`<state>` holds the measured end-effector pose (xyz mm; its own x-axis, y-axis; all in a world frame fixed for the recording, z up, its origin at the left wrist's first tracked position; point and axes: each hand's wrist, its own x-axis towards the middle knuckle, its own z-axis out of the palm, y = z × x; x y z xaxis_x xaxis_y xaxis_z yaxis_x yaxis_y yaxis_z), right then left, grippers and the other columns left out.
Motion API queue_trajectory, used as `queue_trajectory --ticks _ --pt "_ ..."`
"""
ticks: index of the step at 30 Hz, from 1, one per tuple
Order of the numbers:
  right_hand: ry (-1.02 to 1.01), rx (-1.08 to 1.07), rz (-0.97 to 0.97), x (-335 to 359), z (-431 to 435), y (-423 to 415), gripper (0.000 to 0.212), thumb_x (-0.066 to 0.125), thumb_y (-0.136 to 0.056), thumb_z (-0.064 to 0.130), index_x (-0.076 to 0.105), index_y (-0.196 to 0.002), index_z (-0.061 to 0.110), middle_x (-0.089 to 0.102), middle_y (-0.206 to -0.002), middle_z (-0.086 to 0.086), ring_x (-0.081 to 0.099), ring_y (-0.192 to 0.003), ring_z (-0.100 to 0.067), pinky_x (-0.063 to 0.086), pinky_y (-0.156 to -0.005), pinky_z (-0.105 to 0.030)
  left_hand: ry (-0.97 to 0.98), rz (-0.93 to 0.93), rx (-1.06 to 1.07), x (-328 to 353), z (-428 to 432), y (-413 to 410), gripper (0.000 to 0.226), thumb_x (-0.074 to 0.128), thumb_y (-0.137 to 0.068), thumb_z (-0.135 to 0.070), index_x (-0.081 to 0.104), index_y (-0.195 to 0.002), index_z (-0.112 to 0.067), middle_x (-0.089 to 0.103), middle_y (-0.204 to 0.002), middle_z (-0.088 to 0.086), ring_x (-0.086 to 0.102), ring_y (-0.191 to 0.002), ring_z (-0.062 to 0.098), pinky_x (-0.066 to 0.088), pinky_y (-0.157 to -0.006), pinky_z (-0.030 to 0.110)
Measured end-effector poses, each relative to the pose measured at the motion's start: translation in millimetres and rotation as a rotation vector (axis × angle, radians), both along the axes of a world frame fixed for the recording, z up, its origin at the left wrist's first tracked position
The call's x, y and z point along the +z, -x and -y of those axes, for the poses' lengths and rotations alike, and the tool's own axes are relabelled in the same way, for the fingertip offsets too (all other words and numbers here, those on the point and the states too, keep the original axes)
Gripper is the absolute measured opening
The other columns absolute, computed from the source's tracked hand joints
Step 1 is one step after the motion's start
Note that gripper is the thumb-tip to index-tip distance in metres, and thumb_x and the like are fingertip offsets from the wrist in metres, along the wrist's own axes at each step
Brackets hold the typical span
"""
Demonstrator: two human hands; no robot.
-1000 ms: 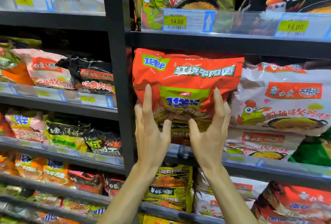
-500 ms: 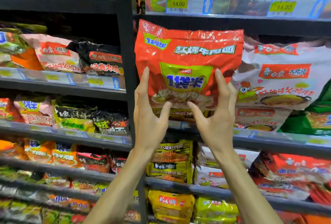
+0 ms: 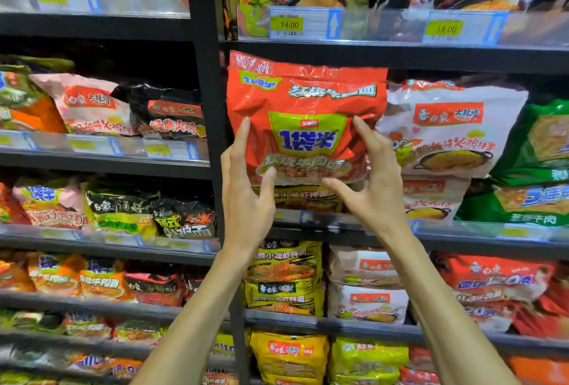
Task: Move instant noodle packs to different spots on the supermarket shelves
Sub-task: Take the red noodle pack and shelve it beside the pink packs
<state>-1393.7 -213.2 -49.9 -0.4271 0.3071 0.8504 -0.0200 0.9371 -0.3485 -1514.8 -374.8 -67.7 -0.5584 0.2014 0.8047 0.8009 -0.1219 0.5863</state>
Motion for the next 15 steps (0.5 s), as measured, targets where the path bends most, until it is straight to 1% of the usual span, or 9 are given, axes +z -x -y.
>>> queue_trajectory --ticks 1,3,5,6,8,10,12,13,15 --pt "-0.003 0.021 0.004 2.6 -2.3 -1.1 0.098 0.080 -0.076 0.042 0.018 -0.151 0.051 0.041 -0.143 0.007 0.045 -0.133 -0.017 0.041 -0.104 -0.058 -0.001 -0.001 0.008 0.0 -0.2 -0.4 0.076 0.063 -0.099 -0.004 0.024 -0.155 -0.035 0.033 -0.138 -0.029 0.035 -0.132 -0.017 0.028 -0.110 0.005" --pt "0.000 0.063 0.016 6.1 -5.7 -3.8 0.096 0.077 -0.076 0.044 0.018 -0.151 0.052 0.037 -0.141 0.017 0.045 -0.134 -0.014 0.044 -0.103 -0.058 -0.006 -0.001 0.024 0.5 -0.3 -2.4 0.075 0.063 -0.099 -0.004 0.024 -0.156 -0.034 0.037 -0.135 -0.025 0.038 -0.129 -0.015 0.029 -0.108 0.005" --pt "0.017 0.103 0.023 7.6 -6.4 -7.7 0.092 0.075 -0.076 0.045 0.022 -0.151 0.051 0.035 -0.137 0.028 0.047 -0.132 -0.011 0.045 -0.103 -0.057 -0.013 0.004 0.033 0.6 -0.2 -4.5 0.075 0.064 -0.099 -0.006 0.026 -0.157 -0.034 0.042 -0.132 -0.014 0.042 -0.126 -0.011 0.031 -0.105 0.004" --pt "0.031 0.128 0.021 8.3 -6.5 -10.2 0.090 0.075 -0.076 0.043 0.025 -0.151 0.049 0.036 -0.135 0.030 0.049 -0.130 -0.011 0.046 -0.104 -0.054 -0.013 0.008 0.036 0.8 0.1 -5.5 0.075 0.064 -0.099 -0.006 0.026 -0.158 -0.033 0.043 -0.132 -0.010 0.044 -0.125 -0.009 0.032 -0.104 0.003" --pt "0.057 0.187 0.012 9.6 -6.9 -15.1 0.087 0.078 -0.078 0.035 0.032 -0.151 0.042 0.042 -0.135 0.020 0.050 -0.128 -0.009 0.047 -0.106 -0.045 -0.008 0.015 0.045 2.0 2.0 -7.2 0.076 0.064 -0.099 -0.007 0.026 -0.159 -0.033 0.044 -0.132 -0.006 0.047 -0.123 -0.004 0.033 -0.100 0.002" --pt "0.082 0.231 0.009 11.4 -6.3 -19.4 0.084 0.079 -0.078 0.025 0.036 -0.149 0.039 0.044 -0.133 0.009 0.048 -0.127 -0.004 0.045 -0.108 -0.033 -0.011 0.017 0.054 3.8 5.5 -7.8 0.075 0.065 -0.099 -0.007 0.027 -0.159 -0.032 0.044 -0.129 -0.007 0.048 -0.119 -0.008 0.033 -0.098 0.002" --pt "0.091 0.253 0.007 13.3 -6.1 -21.6 0.082 0.079 -0.078 0.021 0.039 -0.147 0.036 0.045 -0.130 0.006 0.046 -0.124 0.003 0.041 -0.106 -0.017 -0.012 0.017 0.055 5.9 8.6 -8.9 0.075 0.065 -0.099 -0.007 0.027 -0.159 -0.030 0.045 -0.126 -0.013 0.049 -0.115 -0.010 0.035 -0.097 0.002" --pt "0.088 0.261 0.009 13.9 -6.0 -22.1 0.081 0.079 -0.078 0.021 0.039 -0.147 0.034 0.045 -0.129 0.005 0.045 -0.123 0.005 0.039 -0.104 -0.012 -0.010 0.016 0.055 6.6 10.2 -9.9 0.074 0.065 -0.099 -0.008 0.028 -0.159 -0.029 0.045 -0.125 -0.017 0.049 -0.115 -0.010 0.035 -0.097 0.003" --pt "0.097 0.274 0.009 14.8 -5.2 -23.9 0.081 0.081 -0.078 0.018 0.041 -0.147 0.029 0.045 -0.128 0.001 0.045 -0.121 0.006 0.038 -0.100 -0.007 -0.009 0.017 0.054 6.8 13.0 -12.3 0.073 0.065 -0.100 -0.011 0.029 -0.160 -0.028 0.044 -0.124 -0.020 0.052 -0.115 -0.005 0.039 -0.097 0.007"
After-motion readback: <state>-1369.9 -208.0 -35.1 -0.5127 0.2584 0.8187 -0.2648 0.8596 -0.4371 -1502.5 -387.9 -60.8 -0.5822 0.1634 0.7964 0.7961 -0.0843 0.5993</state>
